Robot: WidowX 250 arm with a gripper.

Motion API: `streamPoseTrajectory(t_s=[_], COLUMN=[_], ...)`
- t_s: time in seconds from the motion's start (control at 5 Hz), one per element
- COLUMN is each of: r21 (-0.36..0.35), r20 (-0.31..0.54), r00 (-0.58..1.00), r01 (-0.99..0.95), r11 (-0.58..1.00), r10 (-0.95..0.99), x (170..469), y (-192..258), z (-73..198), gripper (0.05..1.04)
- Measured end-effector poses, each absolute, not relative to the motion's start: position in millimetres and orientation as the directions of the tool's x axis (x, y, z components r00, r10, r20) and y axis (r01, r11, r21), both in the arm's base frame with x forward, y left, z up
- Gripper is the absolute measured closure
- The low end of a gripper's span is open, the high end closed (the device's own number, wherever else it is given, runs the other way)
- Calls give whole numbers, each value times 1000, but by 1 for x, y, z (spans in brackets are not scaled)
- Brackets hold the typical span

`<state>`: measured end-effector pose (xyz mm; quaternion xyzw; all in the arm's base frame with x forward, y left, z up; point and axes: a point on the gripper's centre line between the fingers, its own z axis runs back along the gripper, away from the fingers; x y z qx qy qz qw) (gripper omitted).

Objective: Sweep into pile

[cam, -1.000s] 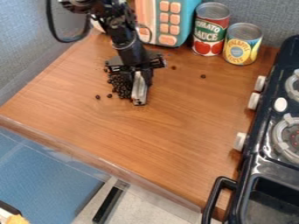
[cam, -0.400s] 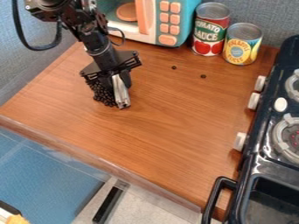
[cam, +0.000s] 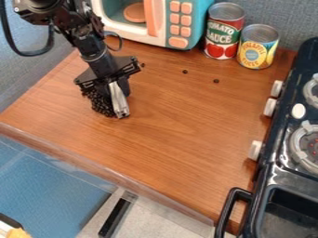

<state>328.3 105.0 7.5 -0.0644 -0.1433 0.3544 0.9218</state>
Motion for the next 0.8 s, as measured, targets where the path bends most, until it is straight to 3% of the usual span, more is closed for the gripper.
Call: streamPoseTrajectory(t_s=[0.4,0.8], r21=[-241,-205], r20=[229,342], r00=[803,871], r01=[-500,-297], r11=[832,933], r10=[550,352], x=[345,363], y=[72,23], z=[21,56], gripper=[700,700])
